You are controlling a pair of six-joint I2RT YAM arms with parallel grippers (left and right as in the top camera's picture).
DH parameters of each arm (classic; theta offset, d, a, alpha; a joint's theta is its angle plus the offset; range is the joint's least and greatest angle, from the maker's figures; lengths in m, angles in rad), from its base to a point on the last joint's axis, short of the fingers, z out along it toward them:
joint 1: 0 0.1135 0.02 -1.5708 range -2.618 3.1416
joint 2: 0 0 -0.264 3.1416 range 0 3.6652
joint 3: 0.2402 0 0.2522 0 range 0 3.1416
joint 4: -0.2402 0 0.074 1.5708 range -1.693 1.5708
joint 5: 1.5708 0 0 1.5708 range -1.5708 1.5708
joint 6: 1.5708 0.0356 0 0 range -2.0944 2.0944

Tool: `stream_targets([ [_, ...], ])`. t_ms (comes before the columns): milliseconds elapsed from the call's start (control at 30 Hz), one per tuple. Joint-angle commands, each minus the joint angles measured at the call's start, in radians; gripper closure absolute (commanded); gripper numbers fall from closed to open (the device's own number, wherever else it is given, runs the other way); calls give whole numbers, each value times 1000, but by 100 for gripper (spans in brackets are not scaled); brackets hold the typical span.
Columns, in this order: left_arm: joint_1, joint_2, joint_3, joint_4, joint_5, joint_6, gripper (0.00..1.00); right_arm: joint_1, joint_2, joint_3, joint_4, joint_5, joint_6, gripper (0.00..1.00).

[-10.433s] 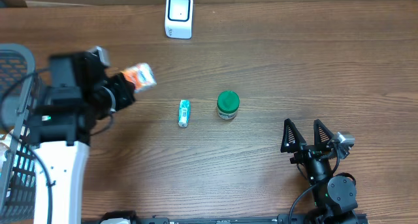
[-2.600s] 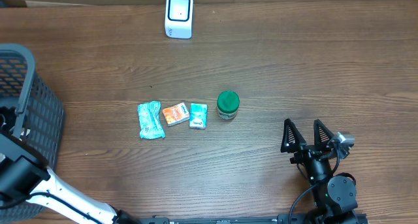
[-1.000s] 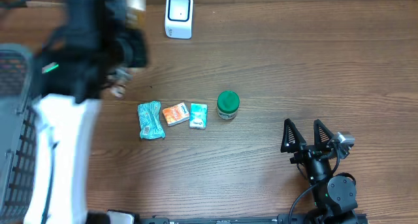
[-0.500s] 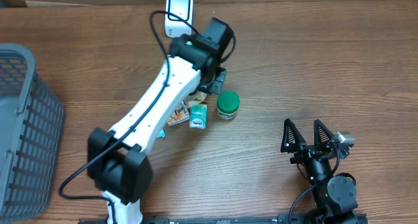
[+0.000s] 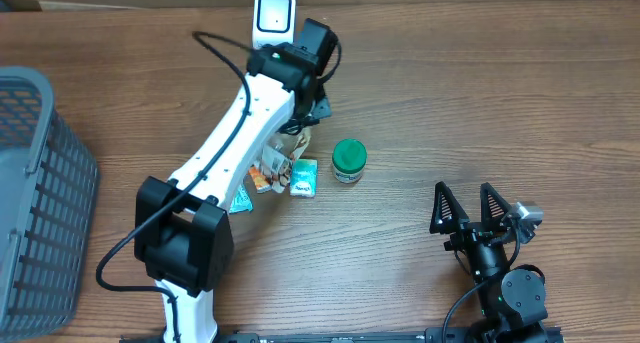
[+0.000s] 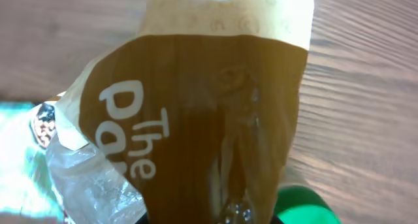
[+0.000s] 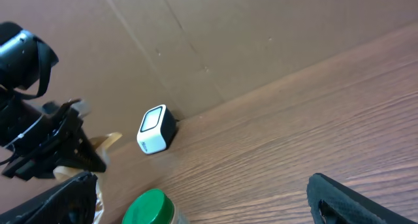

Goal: Scan the item barcode
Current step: 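Carry the bread bag to the table center and release it, left gripper, then retract the left gripper up to the upper-left corner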

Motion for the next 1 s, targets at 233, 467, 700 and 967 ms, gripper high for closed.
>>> stream_targets([
  [233,8,19,-17,-161,-51,-596,78,5,-7,-11,6,-2,0,0],
  [467,15,18,-11,-97,-98,-418,1,5,-7,-11,6,-2,0,0],
  [700,116,3,203,-189,-26,-14,0,5,-7,-11,6,-2,0,0],
  [967,368,-45,257,-300,53,342,0,5,-7,-11,6,-2,0,0],
])
